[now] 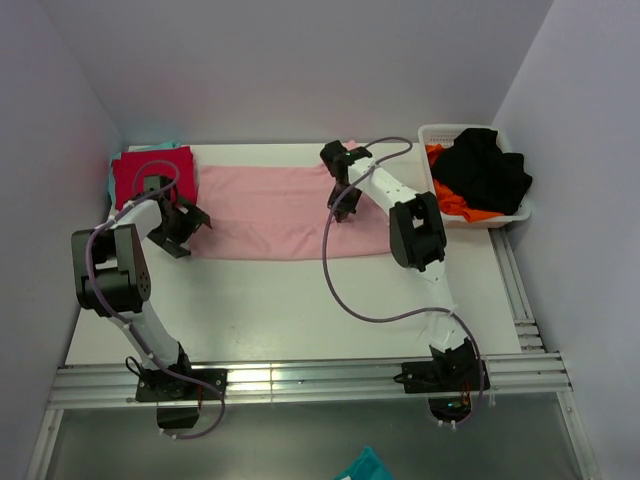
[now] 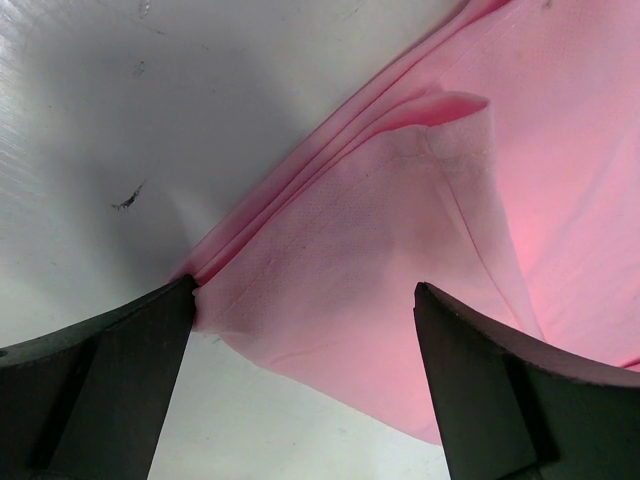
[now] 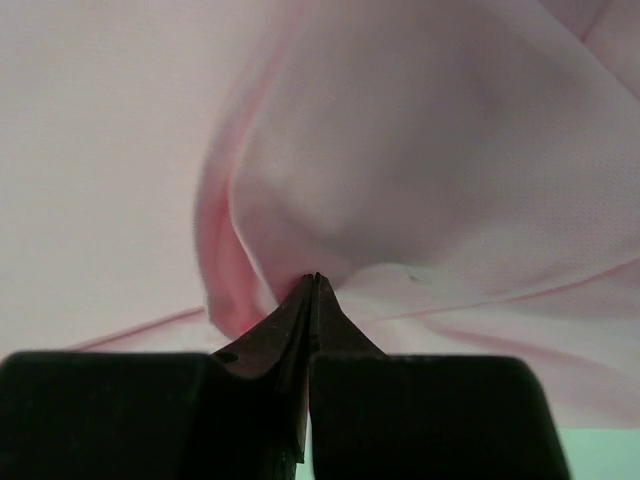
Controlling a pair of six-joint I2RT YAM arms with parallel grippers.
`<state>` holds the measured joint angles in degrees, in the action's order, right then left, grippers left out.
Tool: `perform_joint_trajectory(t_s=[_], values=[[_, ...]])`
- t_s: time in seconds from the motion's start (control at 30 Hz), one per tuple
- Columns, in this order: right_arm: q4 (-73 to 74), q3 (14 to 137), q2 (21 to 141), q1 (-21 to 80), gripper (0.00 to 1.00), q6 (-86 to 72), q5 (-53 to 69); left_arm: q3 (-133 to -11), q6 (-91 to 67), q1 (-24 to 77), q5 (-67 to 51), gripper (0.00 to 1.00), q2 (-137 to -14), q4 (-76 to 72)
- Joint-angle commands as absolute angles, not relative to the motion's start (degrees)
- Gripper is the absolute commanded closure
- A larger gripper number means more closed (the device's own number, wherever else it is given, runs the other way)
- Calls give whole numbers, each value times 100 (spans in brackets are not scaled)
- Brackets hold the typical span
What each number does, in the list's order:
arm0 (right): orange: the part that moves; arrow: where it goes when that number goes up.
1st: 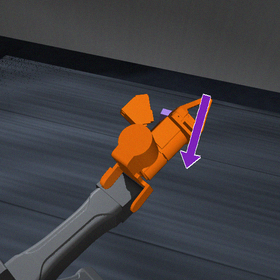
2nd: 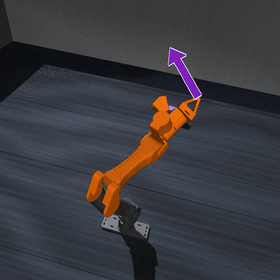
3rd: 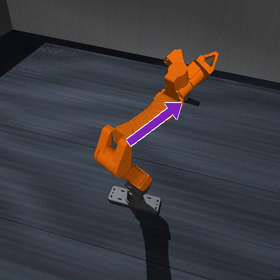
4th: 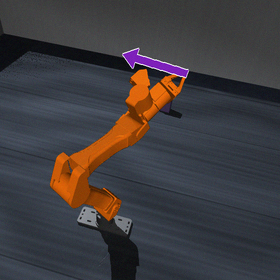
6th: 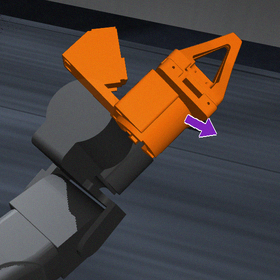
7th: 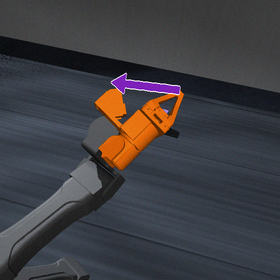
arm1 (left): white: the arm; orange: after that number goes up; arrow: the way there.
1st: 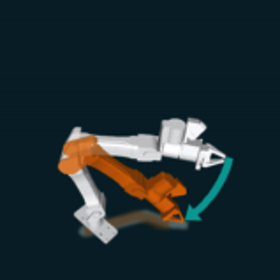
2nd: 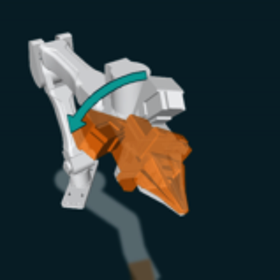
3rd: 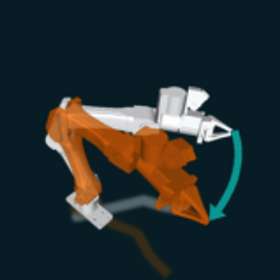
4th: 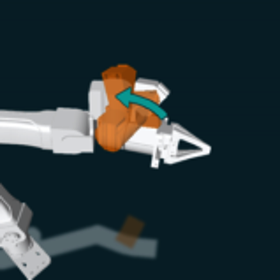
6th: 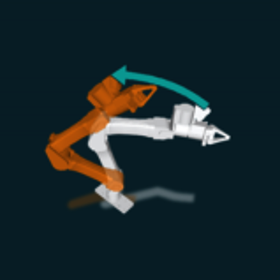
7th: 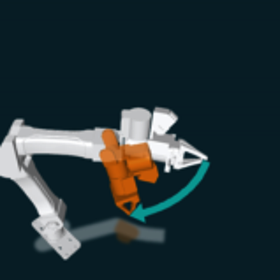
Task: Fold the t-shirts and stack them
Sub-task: Fold the flattened tshirt in 1/3 of the way
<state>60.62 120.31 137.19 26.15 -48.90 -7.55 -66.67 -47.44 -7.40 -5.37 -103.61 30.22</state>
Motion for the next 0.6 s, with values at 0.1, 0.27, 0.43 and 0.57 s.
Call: perform_joint_trajectory(t_s=[0.1,0.27,0.43,0.57], values=[[6267,12858,14097,2716,89,-5045,-712,-6504,-4579,-712,-615,2,-10178,2901],[5767,13034,14133,2707,9,-5159,-326,-6504,-4579,-712,-642,3,-10248,2848],[5239,13113,14054,2716,0,-5177,-26,-6627,-4544,-712,-694,2,-10336,2830],[5072,13017,13642,2663,0,-4879,-272,-6890,-4465,-712,-677,2,-10362,2874]])
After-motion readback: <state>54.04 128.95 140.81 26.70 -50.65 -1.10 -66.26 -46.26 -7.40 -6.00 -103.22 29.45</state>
